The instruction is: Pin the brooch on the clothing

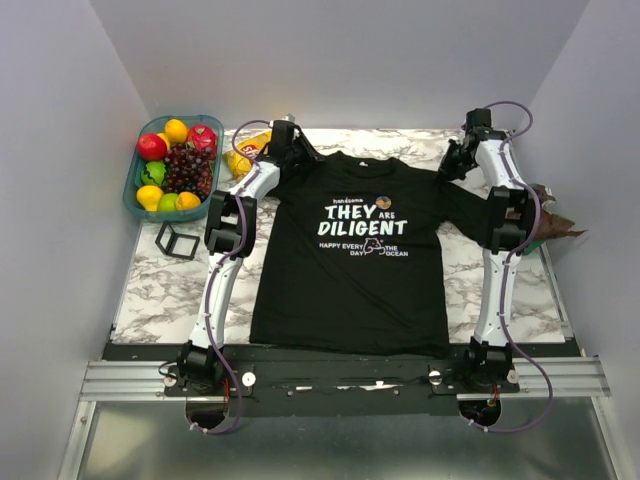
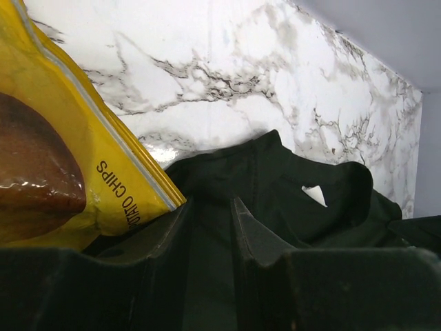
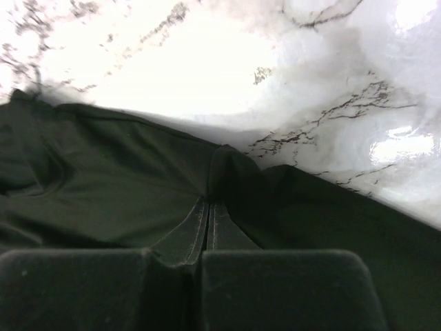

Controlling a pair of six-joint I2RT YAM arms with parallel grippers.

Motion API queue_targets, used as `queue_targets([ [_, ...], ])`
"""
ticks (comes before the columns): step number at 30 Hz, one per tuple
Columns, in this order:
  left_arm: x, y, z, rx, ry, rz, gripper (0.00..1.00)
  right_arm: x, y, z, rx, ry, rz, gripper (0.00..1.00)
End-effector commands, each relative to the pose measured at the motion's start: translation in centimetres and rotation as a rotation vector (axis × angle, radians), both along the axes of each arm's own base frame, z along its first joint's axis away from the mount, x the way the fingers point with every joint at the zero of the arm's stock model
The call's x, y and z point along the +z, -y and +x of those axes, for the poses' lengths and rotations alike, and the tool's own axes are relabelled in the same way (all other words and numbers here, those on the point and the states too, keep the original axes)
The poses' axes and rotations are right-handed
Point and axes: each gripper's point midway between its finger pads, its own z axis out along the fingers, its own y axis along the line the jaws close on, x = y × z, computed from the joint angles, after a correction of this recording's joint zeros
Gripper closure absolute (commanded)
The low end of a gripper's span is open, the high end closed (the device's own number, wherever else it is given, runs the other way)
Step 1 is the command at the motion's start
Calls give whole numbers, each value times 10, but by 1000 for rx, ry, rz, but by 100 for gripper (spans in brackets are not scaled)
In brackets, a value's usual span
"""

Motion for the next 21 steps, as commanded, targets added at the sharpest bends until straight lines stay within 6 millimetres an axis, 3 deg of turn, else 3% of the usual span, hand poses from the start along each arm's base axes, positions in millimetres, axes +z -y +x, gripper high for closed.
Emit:
queue_targets([
  [1,-7,-3,9,4,27,-9,64,20,-1,22,-31,80,55,96],
  [16,1,-12,25,23,88,-4,64,22,3,39,-57,130,83,93],
  [19,12,-9,24,-2,120,16,56,30,1,42,-35,163,85,91],
  [21,25,-6,20,-35,160,49,36,41,1,41,-13,187,72,84],
])
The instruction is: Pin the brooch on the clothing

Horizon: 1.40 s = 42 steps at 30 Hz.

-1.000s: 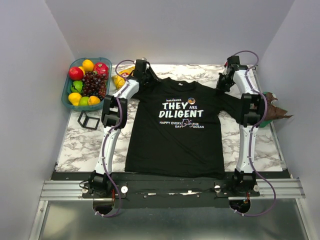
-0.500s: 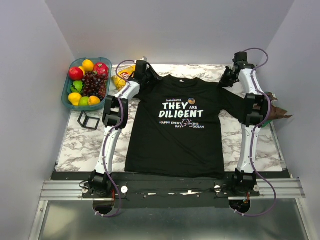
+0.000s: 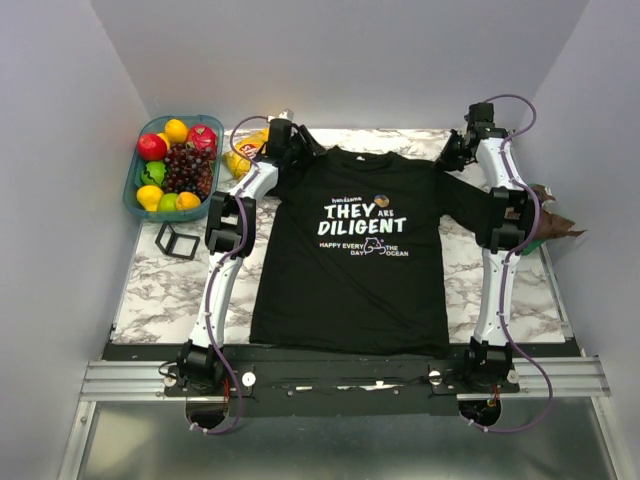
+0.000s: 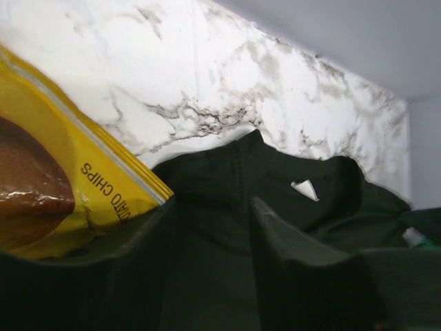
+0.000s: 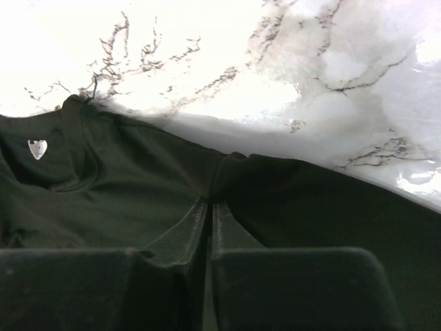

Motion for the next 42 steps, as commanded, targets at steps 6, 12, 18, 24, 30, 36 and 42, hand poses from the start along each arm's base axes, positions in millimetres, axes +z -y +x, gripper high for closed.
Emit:
queue_targets([
  [6,71,8,-10,-91,210,153,18,52,19,2,56,152,-134,41],
  [12,124,11,-27,-122,334,260,9,83,20,-13,99,212,-183,16],
  [18,182,-5,-62,-103,470,338,9,110,20,-48,114,275,-224,13],
  [24,235,-37,-116,-57,572,427,8,135,19,-95,92,361,-274,12],
  [30,265,-65,-177,-8,582,433,6,167,5,-139,102,466,-270,11],
  [36,264,-106,-236,69,511,364,1,167,-6,-188,116,530,-272,11],
  [42,247,-143,-295,57,412,365,1,176,-6,-233,87,620,-294,11],
])
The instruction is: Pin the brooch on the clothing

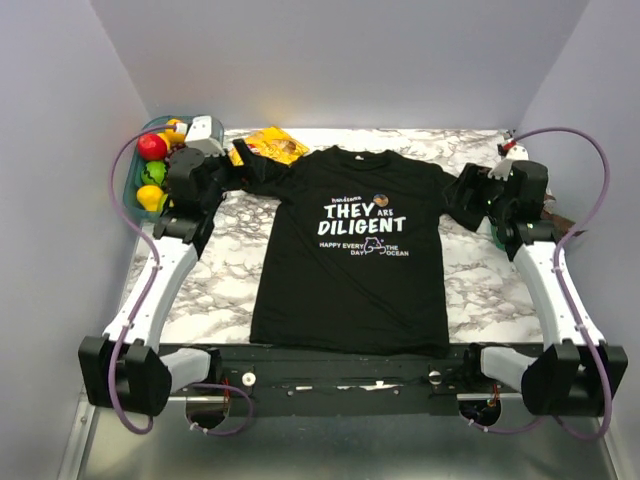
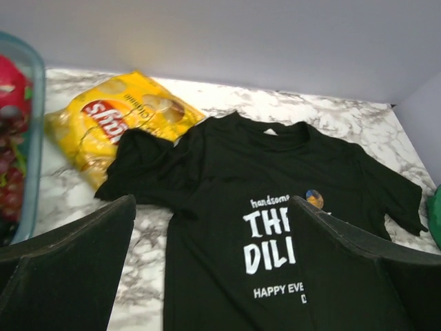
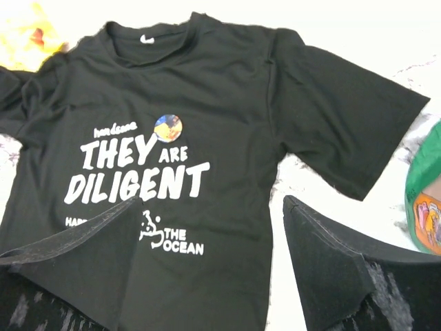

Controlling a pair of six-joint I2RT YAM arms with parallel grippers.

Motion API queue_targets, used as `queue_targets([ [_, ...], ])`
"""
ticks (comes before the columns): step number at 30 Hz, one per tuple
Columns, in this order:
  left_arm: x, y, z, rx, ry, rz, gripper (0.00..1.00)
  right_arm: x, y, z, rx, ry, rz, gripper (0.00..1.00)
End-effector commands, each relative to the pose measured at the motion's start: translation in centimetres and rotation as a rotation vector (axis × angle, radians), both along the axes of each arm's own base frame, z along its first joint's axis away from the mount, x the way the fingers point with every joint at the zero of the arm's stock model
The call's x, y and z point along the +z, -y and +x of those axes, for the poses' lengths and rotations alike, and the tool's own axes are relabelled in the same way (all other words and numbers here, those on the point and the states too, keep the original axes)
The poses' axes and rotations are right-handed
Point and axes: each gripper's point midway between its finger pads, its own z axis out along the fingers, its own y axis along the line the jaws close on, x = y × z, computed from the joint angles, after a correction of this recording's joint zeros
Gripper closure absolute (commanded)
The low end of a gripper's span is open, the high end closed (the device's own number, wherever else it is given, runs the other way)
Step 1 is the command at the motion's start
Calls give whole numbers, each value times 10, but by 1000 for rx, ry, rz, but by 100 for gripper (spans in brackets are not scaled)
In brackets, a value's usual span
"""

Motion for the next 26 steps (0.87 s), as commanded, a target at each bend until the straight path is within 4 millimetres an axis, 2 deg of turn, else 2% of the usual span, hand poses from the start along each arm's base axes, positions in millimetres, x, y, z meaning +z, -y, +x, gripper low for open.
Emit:
queue_targets([
  [1,-24,-14,-48,-18,-136,18,1,10,4,-18,-26,105,-25,11],
  [5,-26,-11,-88,-98,-139,50,1,8,3,-37,-33,135,-17,11],
  [6,-27,-14,-93,-91,-145,54,1,12,3,-43,-34,156,-17,11],
  [7,-31,-15,-98,-88,-159,60,1,6,3,-47,-39,147,-15,11],
  [11,-31,-24,-112,-57,-128,83,1,6,2,-58,-41,170,-9,10],
  [20,-11,-41,-113,46,-19,77,1,10,-1,-63,-27,184,-2,10],
  [21,-16,-42,-113,48,-17,79,1,10,-1,-63,-28,184,-3,10],
  [26,-17,-44,-111,62,13,80,1,7,0,-63,-32,178,-5,10],
])
